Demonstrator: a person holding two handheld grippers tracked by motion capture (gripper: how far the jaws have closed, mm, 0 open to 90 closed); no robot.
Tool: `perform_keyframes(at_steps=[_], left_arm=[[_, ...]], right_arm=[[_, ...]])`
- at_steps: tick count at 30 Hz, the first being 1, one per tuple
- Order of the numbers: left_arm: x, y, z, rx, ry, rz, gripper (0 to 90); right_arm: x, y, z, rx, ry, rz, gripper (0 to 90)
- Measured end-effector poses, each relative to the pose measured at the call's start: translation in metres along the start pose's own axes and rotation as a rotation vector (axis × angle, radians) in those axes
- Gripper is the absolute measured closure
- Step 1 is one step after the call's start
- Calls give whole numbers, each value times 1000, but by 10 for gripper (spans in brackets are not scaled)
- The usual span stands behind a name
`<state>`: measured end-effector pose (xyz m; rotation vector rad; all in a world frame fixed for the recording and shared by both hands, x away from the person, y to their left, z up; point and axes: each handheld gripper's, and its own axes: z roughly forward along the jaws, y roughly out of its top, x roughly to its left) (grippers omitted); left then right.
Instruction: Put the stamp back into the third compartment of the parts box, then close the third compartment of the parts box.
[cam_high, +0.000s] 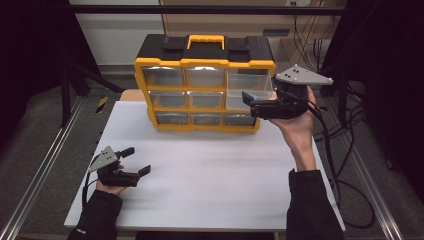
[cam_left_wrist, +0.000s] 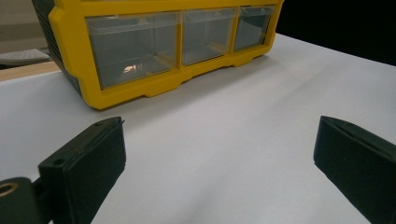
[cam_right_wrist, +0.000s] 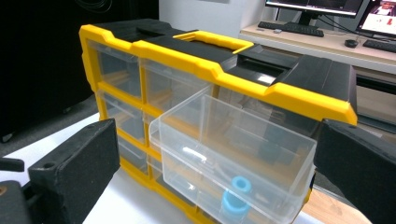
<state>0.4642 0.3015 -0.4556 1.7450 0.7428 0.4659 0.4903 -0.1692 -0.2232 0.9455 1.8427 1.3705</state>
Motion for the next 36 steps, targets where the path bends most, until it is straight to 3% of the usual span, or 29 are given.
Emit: perform_keyframes(at_steps=[36], left_arm=[[0,0,0,0,-1,-1,22]], right_arm=[[20,-32,-11,2,61,0,7]])
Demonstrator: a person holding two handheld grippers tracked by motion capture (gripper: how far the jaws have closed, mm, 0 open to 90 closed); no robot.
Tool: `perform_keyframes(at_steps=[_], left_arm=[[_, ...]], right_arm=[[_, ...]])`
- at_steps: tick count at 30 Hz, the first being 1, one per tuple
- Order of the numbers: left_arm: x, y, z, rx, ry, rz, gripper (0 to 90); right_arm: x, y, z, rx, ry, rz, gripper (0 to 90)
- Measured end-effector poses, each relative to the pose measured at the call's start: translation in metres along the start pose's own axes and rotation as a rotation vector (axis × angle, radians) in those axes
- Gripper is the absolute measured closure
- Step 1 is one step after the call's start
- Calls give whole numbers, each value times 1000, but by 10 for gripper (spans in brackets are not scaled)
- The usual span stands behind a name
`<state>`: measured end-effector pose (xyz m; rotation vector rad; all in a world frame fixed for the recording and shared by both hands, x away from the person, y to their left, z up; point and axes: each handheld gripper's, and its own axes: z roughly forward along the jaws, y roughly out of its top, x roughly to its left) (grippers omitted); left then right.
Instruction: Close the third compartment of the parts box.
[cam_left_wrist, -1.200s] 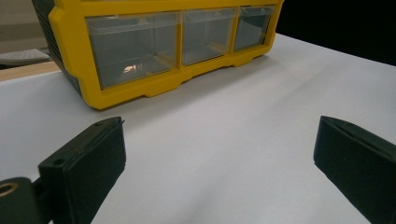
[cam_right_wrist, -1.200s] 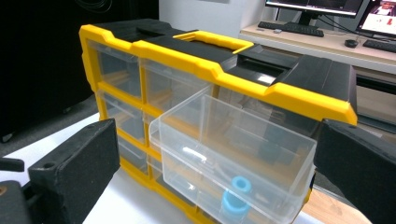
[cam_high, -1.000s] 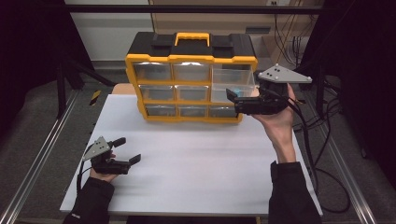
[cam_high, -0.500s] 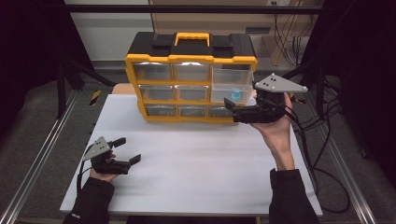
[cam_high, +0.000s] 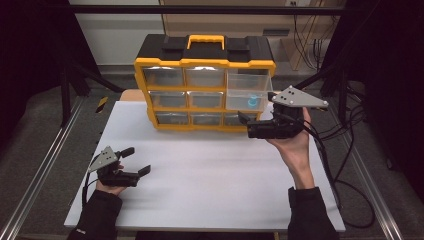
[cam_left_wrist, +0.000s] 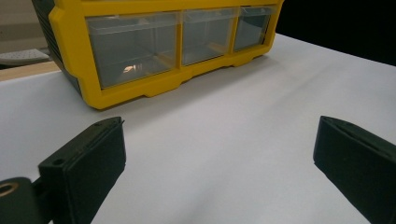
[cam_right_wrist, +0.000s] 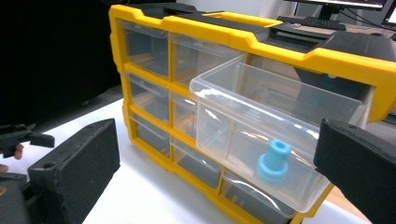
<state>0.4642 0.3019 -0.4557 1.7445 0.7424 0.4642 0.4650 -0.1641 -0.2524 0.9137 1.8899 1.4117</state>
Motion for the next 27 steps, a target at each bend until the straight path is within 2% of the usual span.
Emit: perform_keyframes(at_steps=[21,27], left_arm=[[0,1,0,-3,-1,-1,22],[-1,1,0,-5,-1,-3,22]], right_arm=[[8,-21,0,25,39,30,48],[10,-24,4,42,49,40,83]])
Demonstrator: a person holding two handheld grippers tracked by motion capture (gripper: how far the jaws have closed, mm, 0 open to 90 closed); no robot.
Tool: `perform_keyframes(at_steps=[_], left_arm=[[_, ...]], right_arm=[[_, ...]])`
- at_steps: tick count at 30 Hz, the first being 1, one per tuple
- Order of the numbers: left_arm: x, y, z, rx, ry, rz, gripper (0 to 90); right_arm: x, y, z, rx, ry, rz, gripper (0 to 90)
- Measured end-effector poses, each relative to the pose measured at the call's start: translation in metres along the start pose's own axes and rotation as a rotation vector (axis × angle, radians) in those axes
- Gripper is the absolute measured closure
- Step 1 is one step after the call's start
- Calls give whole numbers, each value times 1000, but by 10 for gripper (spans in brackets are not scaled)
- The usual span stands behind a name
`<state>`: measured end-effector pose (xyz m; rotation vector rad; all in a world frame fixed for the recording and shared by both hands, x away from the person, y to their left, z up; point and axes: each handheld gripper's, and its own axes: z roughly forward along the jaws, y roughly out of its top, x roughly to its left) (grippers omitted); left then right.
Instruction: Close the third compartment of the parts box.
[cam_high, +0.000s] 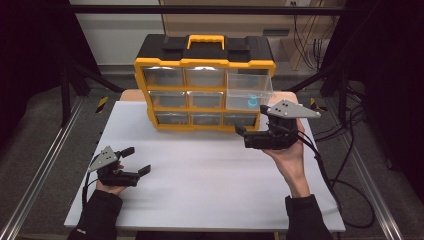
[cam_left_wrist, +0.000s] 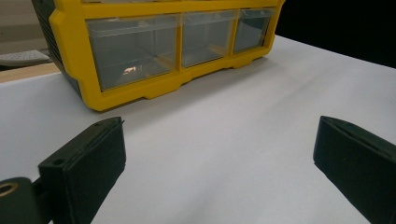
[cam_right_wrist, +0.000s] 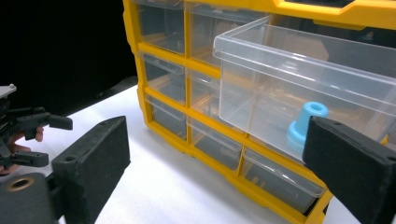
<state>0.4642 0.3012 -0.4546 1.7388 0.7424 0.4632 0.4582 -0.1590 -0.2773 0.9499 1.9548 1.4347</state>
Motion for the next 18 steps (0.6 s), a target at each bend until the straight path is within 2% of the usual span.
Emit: perform_keyframes(at_steps=[7,18], left_arm=[[0,0,0,2,1,1,22],[0,0,0,0,0,2,22]], right_arm=[[1,-1,2,11,17,-12,163],[-1,-1,5,5,16,-9,289]])
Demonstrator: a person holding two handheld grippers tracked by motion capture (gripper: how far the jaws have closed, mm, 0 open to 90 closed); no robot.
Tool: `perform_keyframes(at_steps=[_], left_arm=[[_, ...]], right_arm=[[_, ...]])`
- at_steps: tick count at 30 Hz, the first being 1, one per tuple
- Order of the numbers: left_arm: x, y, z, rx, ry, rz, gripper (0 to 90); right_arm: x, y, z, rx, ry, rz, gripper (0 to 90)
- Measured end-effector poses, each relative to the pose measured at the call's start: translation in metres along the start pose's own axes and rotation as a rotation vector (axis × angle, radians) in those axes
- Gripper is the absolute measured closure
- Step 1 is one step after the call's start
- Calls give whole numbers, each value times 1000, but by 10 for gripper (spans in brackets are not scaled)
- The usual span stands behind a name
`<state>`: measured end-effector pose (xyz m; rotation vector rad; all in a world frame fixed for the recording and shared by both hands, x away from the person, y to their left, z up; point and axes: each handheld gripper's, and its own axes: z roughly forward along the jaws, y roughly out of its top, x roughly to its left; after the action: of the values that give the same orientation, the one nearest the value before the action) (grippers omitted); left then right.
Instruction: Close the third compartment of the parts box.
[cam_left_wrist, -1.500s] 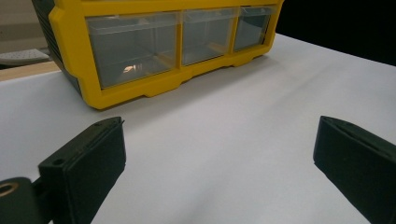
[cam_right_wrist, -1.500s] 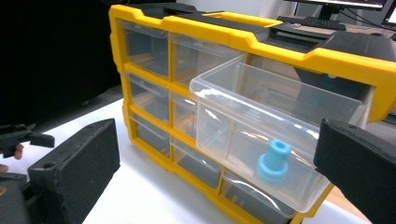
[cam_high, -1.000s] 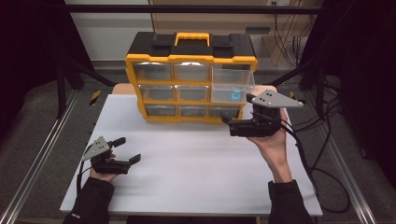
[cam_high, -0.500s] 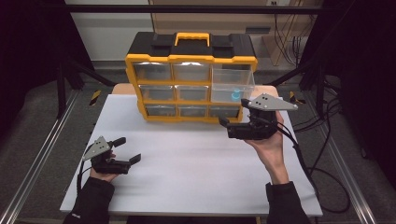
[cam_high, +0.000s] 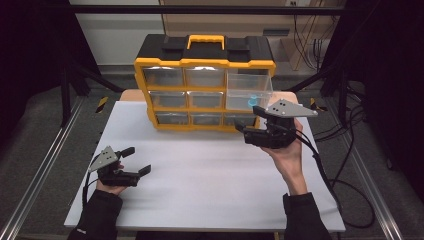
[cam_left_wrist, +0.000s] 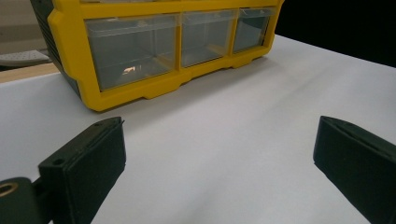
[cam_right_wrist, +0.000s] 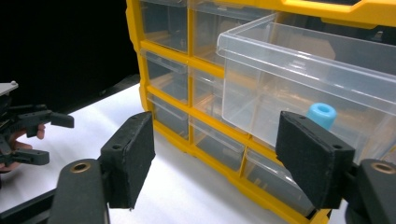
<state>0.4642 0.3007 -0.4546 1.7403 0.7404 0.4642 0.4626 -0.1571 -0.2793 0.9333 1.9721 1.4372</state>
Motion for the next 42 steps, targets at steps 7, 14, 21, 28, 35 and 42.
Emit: perform_keyframes(at_steps=[7,14,21,28,35,42], left_arm=[[-1,0,-1,-1,1,2,22],[-1,0,0,0,0,4,22],[-1,1,-1,-1,0,5,22],[-1,1,-1,-2,0,6,22],[-1,1,-1,0,0,6,22],[-1,1,-1,0,0,6,22]], right_arm=[[0,0,2,7,4,-6,404],[-1,-1,6,18,-3,-9,475],[0,-2,9,30,-6,-15,611],[-3,-2,12,31,-16,-5,715],[-7,0,14,34,-40,6,812],[-11,1,16,32,-54,10,900]])
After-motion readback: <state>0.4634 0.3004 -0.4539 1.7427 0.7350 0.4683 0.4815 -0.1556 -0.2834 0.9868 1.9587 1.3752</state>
